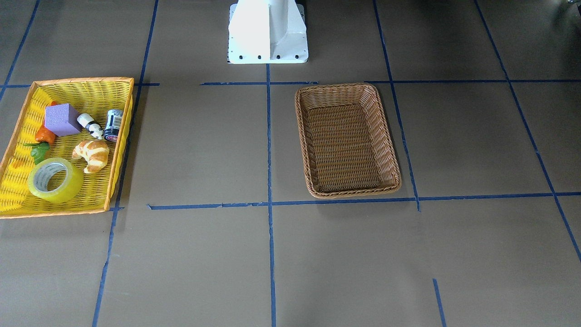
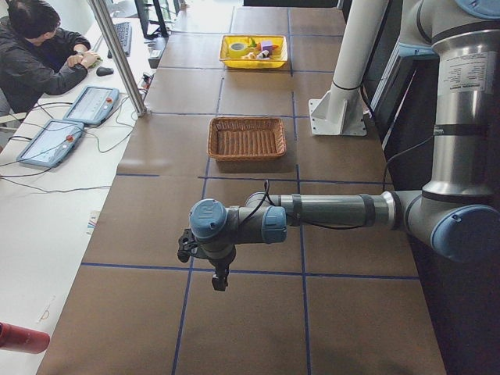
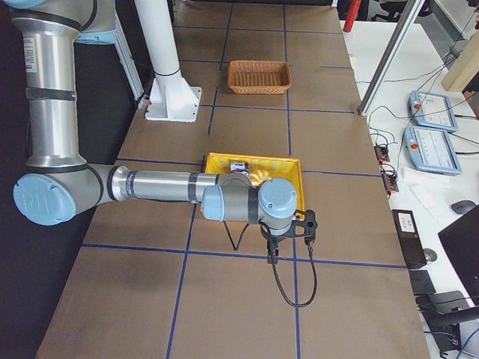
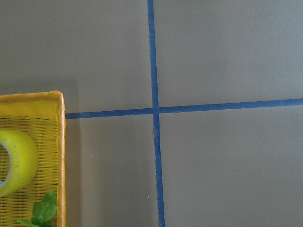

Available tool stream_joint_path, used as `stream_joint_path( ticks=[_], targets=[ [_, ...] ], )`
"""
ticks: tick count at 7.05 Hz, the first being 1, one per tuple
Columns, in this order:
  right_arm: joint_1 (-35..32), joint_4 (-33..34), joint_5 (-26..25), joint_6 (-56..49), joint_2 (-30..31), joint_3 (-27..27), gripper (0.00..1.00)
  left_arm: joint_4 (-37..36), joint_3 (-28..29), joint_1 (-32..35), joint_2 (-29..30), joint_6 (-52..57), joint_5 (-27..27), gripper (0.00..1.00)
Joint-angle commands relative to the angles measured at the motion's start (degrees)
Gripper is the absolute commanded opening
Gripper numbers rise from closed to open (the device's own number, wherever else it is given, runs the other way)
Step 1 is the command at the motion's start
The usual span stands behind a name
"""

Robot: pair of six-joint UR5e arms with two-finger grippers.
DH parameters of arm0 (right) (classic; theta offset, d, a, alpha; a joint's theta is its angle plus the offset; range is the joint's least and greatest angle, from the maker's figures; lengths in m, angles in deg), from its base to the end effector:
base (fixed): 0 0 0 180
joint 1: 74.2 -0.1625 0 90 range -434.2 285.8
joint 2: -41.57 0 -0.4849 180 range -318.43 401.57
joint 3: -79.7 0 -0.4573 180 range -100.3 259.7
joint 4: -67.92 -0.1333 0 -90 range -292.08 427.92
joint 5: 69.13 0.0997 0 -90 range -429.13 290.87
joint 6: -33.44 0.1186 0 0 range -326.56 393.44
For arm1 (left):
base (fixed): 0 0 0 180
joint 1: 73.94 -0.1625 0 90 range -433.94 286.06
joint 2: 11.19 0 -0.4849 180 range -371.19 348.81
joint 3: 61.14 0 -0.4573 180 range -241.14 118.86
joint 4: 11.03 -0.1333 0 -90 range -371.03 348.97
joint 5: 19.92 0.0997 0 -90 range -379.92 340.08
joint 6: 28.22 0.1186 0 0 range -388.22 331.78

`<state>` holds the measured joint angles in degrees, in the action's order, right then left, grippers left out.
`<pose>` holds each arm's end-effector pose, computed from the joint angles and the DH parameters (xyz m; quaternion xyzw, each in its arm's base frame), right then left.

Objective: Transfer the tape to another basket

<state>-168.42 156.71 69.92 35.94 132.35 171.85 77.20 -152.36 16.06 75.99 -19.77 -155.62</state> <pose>0.0843 -0.5489 0.7096 0.0267 -0.4146 0.0440 0.9085 -0.0484 -0.5279 0.7481 0.0016 0.3891 0.0565 0.9195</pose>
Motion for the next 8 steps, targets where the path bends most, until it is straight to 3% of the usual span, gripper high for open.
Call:
stream_joint_path(
  ticks=[1, 8],
  targets=[
    [0.0, 0.0, 0.2, -0.3, -0.1, 0.1, 1.0, 0.0, -0.1, 0.0, 0.0, 0.0, 0.0, 1.0],
    [1.0, 0.3, 0.3, 0.3, -1.0, 2.1, 1.0, 0.8, 0.8, 0.0, 0.6, -0.4, -0.1, 1.0]
  ],
)
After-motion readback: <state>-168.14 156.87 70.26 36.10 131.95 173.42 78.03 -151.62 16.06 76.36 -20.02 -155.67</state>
